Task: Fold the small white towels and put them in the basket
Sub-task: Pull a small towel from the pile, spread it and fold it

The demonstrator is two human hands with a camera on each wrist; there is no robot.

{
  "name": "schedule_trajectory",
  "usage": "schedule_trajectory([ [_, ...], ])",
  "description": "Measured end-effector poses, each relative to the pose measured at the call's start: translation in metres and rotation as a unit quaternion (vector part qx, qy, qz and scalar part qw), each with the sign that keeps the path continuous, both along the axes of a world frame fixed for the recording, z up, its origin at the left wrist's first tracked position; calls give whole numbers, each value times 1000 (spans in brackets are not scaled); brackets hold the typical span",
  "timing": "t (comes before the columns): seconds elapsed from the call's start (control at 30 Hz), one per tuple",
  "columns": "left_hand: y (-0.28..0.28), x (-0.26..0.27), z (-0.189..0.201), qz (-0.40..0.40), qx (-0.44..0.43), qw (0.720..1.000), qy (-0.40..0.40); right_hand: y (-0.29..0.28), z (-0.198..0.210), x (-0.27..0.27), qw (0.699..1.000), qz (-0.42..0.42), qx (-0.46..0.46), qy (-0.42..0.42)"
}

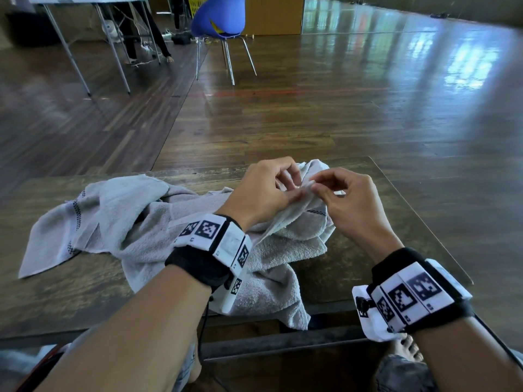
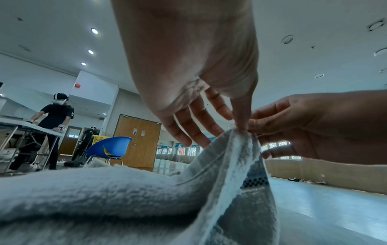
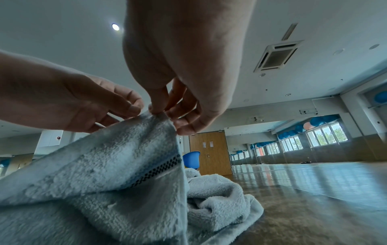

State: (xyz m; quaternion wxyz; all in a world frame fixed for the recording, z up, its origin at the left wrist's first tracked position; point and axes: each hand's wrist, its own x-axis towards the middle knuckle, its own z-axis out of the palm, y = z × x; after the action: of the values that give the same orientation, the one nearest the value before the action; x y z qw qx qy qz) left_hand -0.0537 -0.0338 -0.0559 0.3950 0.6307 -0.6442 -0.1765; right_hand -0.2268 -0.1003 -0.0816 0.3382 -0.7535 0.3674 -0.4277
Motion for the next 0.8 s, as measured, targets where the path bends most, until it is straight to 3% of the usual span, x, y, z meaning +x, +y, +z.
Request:
schedule_trajectory([
  [0.13,10,4,-7,-8,45,996,-70,5,3,2,999,23,-33,-8],
  [0.3,28,16,-11,28,23,998,-53,13,7,-5,995,36,-66,-59],
  [0.53,61,18,-8,38,-48,998,-13,35,17,-12,987,111,-42,-111],
  [0.8,74,25,8,14,33,994,-105,51,51,-17,990,103,-75,-58],
])
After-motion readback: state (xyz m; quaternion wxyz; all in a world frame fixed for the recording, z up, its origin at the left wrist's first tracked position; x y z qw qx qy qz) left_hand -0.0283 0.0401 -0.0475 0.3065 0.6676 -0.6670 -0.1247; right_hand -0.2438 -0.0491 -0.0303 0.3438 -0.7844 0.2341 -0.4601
